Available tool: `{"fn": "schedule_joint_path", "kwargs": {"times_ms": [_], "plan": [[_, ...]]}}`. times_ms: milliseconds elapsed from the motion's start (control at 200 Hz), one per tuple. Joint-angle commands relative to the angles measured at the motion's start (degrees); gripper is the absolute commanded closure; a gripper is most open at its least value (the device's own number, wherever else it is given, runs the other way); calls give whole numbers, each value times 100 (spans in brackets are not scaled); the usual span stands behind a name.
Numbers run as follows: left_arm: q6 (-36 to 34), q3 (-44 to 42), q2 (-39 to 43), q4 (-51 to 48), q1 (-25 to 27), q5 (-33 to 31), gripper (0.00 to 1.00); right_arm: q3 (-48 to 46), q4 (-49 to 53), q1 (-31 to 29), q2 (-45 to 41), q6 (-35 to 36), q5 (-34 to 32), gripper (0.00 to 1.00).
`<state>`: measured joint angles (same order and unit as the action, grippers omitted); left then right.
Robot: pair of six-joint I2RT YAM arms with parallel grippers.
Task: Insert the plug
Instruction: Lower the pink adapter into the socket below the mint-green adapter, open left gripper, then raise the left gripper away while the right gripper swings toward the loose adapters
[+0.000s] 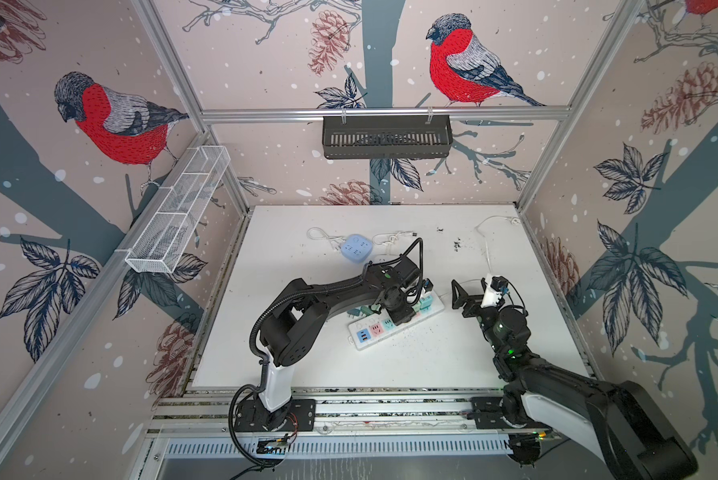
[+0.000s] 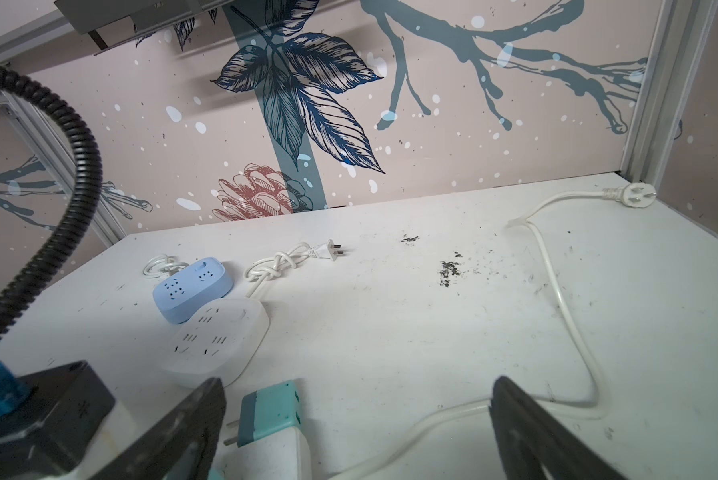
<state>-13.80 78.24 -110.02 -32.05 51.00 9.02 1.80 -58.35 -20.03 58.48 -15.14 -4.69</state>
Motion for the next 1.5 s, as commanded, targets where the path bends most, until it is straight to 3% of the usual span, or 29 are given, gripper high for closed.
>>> {"fn": "schedule_joint_path", "kwargs": {"times_ms": [0, 235, 430, 480, 530, 640, 725, 836, 1021, 1086, 1201, 1311, 1391, 1496], "plan": [[-42, -124, 222, 1, 44, -114, 2, 39, -135, -6, 5, -58, -65, 0], [-158, -459, 1144, 436, 129, -159, 2, 48, -131, -9, 22, -68, -118, 0], [-117, -1233, 2523, 1484, 128, -406, 2, 57, -132, -4, 34, -97, -198, 0], [12, -1595, 3044, 2047, 129, -693, 2, 63, -116, -9, 49, -120, -244, 0], [205, -2056, 3663, 2826, 120, -1374, 2, 72, -101, -8, 58, -130, -289, 0], [285, -4017, 5245, 5414, 91, -2892, 2, 128, -64, -12, 129, -148, -307, 0], [8, -5373, 6402, 7080, 59, -2848, 2, 197, 5, -31, 190, -100, -268, 0], [-150, -6463, 7372, 8076, -33, -2807, 2, 265, -18, -79, 290, -23, -274, 0], [350, -6693, 7135, 8040, -890, -2126, 2, 289, 43, -89, 209, -72, -575, 0], [469, -6916, 6931, 8450, -1004, -2238, 2, 413, 220, -113, 115, -353, -997, 0], [608, -7315, 6738, 9474, -1134, -2508, 1, 1324, 2222, -126, -198, -1620, -1817, 0], [938, -7138, 6521, 9129, -1450, -2427, 2, 2470, 4270, -301, -365, -2710, -2635, 0], [1184, -7000, 6275, 8837, -1710, -2186, 1, 2767, 4694, -361, -532, -3107, -2456, 0], [1457, -6865, 6116, 8614, -1859, -2335, 2, 2646, 4337, -302, -802, -3169, -1786, 1]]}}
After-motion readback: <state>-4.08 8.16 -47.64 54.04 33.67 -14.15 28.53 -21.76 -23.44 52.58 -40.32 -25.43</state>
